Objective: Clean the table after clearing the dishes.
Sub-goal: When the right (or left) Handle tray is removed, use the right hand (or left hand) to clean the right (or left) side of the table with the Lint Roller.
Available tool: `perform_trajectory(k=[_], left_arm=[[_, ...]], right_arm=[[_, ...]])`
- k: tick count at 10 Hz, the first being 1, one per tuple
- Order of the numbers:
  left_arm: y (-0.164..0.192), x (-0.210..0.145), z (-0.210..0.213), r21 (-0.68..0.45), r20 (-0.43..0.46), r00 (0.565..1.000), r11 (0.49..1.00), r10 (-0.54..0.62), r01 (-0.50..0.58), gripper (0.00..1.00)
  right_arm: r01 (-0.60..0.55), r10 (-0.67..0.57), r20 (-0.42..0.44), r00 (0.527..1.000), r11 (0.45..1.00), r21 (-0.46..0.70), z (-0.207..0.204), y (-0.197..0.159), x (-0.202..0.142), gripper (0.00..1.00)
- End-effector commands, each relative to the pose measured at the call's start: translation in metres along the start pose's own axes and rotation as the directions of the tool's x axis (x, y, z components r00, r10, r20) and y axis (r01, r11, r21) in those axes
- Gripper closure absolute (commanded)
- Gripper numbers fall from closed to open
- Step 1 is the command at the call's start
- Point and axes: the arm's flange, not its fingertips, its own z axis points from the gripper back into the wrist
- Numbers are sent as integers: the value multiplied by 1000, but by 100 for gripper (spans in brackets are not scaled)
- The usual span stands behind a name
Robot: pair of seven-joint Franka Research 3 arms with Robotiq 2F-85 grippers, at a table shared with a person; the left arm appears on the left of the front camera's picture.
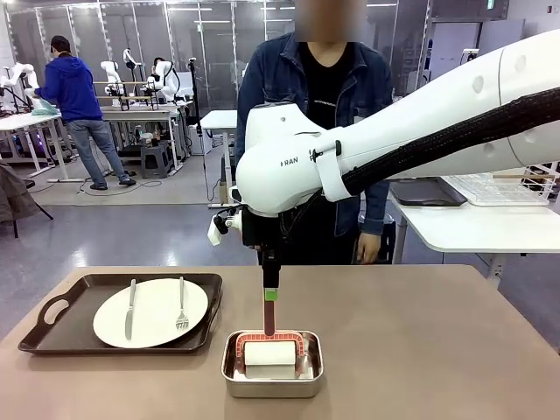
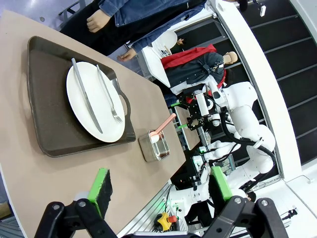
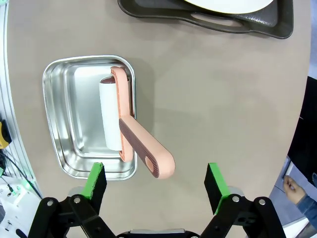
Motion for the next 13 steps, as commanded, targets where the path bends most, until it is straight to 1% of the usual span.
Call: perform_trajectory(k=[1,2,3,4,5,6,7,8,9,10,11,12,13], left_arm=[[-1,-1,2,-1,5,1000,1000,-1,1,0],[-1,-1,2,-1,5,1000,1000,-1,1,0],[-1,-1,2,-1,5,1000,1000,-1,1,0],[-1,-1,2,-1,5,1000,1000,-1,1,0],[-1,-1,2,-1,5,1000,1000,-1,1,0],[-1,-1,2,-1,5,1000,1000,-1,1,0],[-1,-1,2,-1,5,1000,1000,-1,1,0],[-1,-1,2,-1,5,1000,1000,-1,1,0],[-1,-1,2,-1,5,1000,1000,-1,1,0],[-1,-1,2,-1,5,1000,1000,-1,1,0],[-1,-1,2,-1,5,1000,1000,-1,1,0],[-1,-1,2,-1,5,1000,1000,-1,1,0],[-1,-1,2,-1,5,1000,1000,-1,1,0]], right_arm=[[-2,2,-5,1000,1000,4,1,2,1,0],[-2,2,-5,1000,1000,4,1,2,1,0],[0,0,0,1000,1000,0,0,0,0,5],[52,-59,112,992,996,68,16,-15,-17,0],[133,-168,238,957,979,153,36,-33,-47,0],[279,-369,336,867,916,287,51,-45,-86,0],[354,-511,386,768,841,409,53,-52,-122,0],[337,-602,408,686,760,555,46,-53,-164,0],[327,-709,418,569,661,676,35,-54,-216,0],[293,-784,414,463,576,763,23,-52,-264,0],[280,-874,369,315,457,844,2,-46,-331,0],[221,-906,370,207,411,884,-8,-38,-373,0],[191,-940,320,117,338,922,-22,-27,-420,0]])
